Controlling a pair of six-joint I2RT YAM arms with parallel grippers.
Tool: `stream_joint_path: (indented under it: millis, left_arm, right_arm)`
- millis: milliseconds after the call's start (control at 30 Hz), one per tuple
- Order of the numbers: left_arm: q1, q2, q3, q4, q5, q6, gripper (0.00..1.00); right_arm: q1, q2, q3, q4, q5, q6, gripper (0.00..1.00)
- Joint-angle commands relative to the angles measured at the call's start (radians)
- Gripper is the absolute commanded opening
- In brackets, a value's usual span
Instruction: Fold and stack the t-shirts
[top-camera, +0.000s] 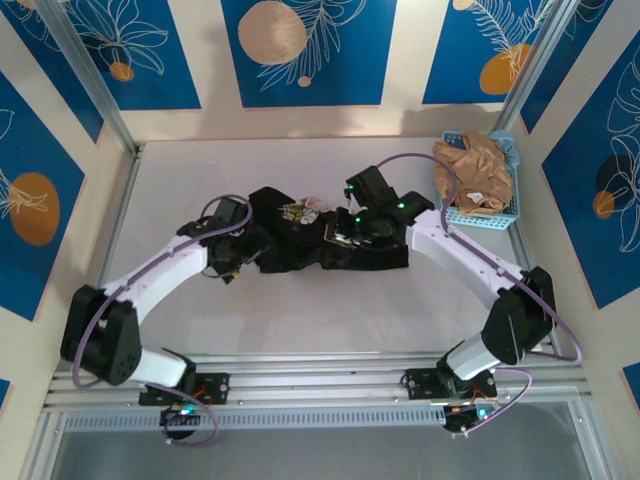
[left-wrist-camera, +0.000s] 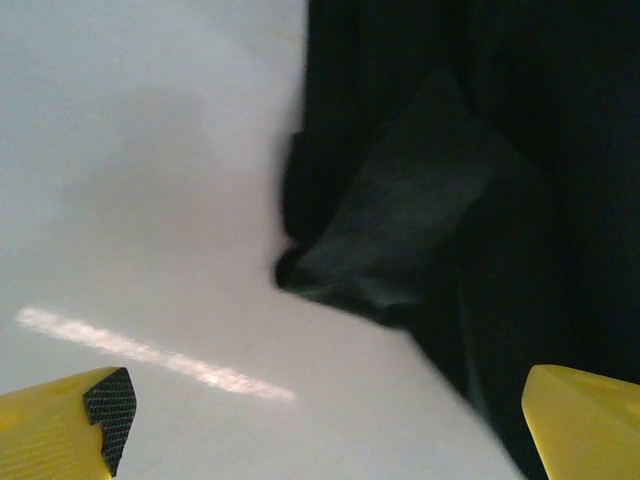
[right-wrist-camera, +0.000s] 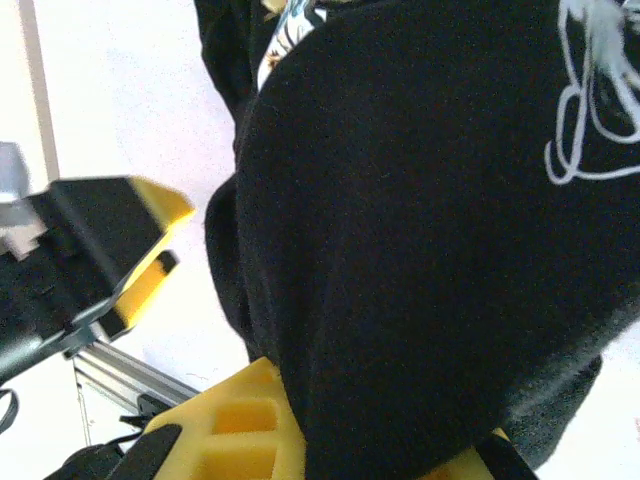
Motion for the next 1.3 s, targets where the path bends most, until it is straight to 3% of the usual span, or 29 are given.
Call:
stream_joint_path:
  millis: [0, 100, 233, 400, 500, 567, 633, 767, 1000, 1100, 1267]
  left_arm:
    - [-0.029, 0.073, 0.119, 0.067, 0.109, -0.087, 1.0]
    - [-0.089, 0.081, 0.239, -0.046, 0.019, -0.055, 0.99]
    - [-0.112, -0.005, 0.308, -0.26, -0.252, -0.051, 0.92]
    - [-0.112, -0.142, 0.302, -0.312, -0.439, 0.069, 0.87]
    - [-0.112, -0.212, 0.27, -0.319, -0.461, 0.164, 0.83]
    - [-0.113, -0.258, 0.224, -0.282, -0.421, 0.25, 0.82]
    - [-0.124, -0.287, 0.169, -0.208, -0.336, 0.348, 0.78]
    - [-0.254, -0.234, 0.124, -0.132, -0.282, 0.544, 0.8]
    - [-0.546, 0.158, 0.307, -0.079, -0.468, 0.795, 0.92]
    - [-0.586, 0.349, 0.44, -0.08, -0.497, 0.839, 1.0]
    - [-0.607, 0.592, 0.633, -0.086, -0.482, 0.892, 1.0]
  right_arm:
    - [-0.02, -0.035, -0.009, -0.026, 0.002, -0.042, 0.0]
    - [-0.012, -0.002, 0.057, -0.018, -0.04, -0.126, 0.0]
    - [0.047, 0.158, 0.228, -0.016, -0.13, -0.187, 0.0]
    - [0.147, 0.436, 0.497, -0.06, -0.229, -0.206, 0.02]
    - [0.144, 0.532, 0.599, -0.109, -0.255, -0.187, 0.4]
    - [0.12, 0.488, 0.556, -0.073, -0.229, -0.157, 0.63]
    - [0.08, 0.417, 0.483, -0.044, -0.215, -0.118, 0.78]
    - [-0.034, 0.211, 0.26, -0.019, -0.124, -0.044, 0.79]
    - [-0.343, -0.198, -0.124, -0.088, -0.057, 0.055, 0.78]
    - [-0.47, -0.336, -0.188, -0.172, -0.049, 0.055, 0.78]
    - [-0.627, -0.506, -0.237, -0.255, -0.086, 0.054, 0.78]
